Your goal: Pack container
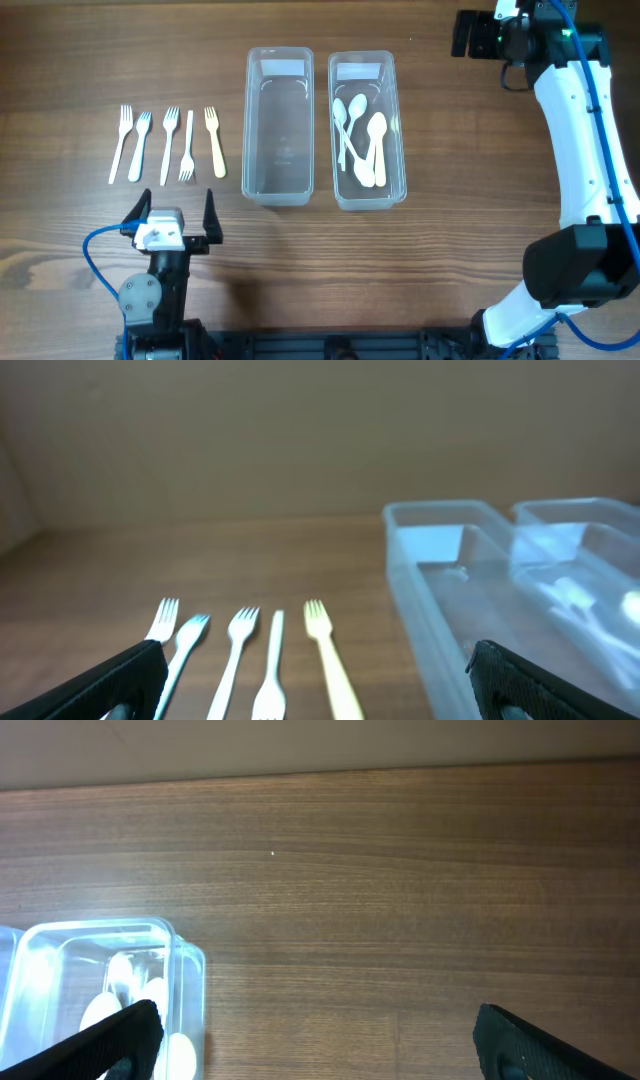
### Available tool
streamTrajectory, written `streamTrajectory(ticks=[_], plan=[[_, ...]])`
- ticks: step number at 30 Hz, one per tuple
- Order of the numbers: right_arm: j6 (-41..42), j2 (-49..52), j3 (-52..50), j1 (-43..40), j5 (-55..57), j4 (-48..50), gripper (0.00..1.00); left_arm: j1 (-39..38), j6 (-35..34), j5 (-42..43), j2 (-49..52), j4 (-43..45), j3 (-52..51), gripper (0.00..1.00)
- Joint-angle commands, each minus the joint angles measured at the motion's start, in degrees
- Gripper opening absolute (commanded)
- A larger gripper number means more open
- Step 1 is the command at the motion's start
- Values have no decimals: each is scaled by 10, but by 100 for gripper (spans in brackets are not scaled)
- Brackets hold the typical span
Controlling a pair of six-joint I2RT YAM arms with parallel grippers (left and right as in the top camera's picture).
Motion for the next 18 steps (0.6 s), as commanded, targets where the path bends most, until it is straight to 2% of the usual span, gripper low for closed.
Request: streamTrajectory(ticks=[1,4,9,12,14,18], plan=[[-5,-9,8,2,8,2,100,-2,-91,43,-2,-3,13,100],[-6,-9,8,2,8,2,100,-2,-164,19,30,-59,82,100],[-5,-9,8,2,8,2,100,-2,-167,-43,208,-206,320,100],[-6,-9,8,2,8,2,100,-2,-161,-81,388,-364,531,100],[-5,-9,8,2,8,2,100,-2,-120,-82,522,-480,676,100],[-6,-9,8,2,8,2,100,-2,-101,-83,739,-628,896,100]])
